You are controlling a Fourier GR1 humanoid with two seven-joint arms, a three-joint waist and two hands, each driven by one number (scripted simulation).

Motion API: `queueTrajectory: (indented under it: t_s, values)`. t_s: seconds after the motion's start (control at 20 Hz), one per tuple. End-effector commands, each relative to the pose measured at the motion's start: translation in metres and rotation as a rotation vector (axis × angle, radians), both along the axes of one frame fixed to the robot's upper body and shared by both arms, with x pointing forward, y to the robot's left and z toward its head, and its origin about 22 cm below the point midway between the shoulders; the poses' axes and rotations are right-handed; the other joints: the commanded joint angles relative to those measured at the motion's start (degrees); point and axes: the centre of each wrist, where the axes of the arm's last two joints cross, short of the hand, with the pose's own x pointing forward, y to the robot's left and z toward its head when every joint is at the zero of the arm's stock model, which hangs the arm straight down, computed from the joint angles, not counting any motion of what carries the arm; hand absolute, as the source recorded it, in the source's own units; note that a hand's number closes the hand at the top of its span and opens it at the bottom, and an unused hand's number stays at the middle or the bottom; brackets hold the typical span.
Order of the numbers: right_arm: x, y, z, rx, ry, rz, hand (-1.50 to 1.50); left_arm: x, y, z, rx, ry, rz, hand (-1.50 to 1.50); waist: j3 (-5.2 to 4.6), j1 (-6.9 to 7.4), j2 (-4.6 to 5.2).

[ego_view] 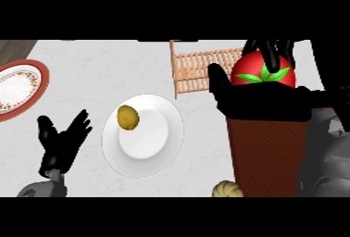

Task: Pick the tomato from the tray and place it in the tiered shelf

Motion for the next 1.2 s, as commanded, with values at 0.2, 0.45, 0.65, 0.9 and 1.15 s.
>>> queueTrajectory:
  t_s: [0.2,0.45,0.65,0.9,1.15]
  values:
    - [0.051,-0.03,0.067,0.038,0.022,-0.089,1.5,0.007,-0.027,-0.008,-0.002,-0.01,-0.014,0.0,0.0,0.26,0.27]
    - [0.083,-0.036,0.064,0.007,0.036,-0.09,1.5,0.008,0.0,0.013,-0.005,-0.008,-0.017,0.0,0.01,0.48,0.25]
    - [0.115,-0.059,0.059,-0.036,0.065,-0.044,1.5,0.0,-0.014,0.005,0.004,-0.014,-0.007,0.0,0.02,0.63,0.37]
    - [0.141,-0.033,0.029,-0.115,0.082,-0.046,1.5,0.0,-0.018,-0.002,0.014,0.008,-0.022,0.0,0.01,0.85,0.45]
    - [0.162,-0.058,0.025,-0.127,0.064,-0.063,1.5,0.001,0.014,0.009,0.007,-0.006,-0.006,0.0,0.01,0.79,0.47]
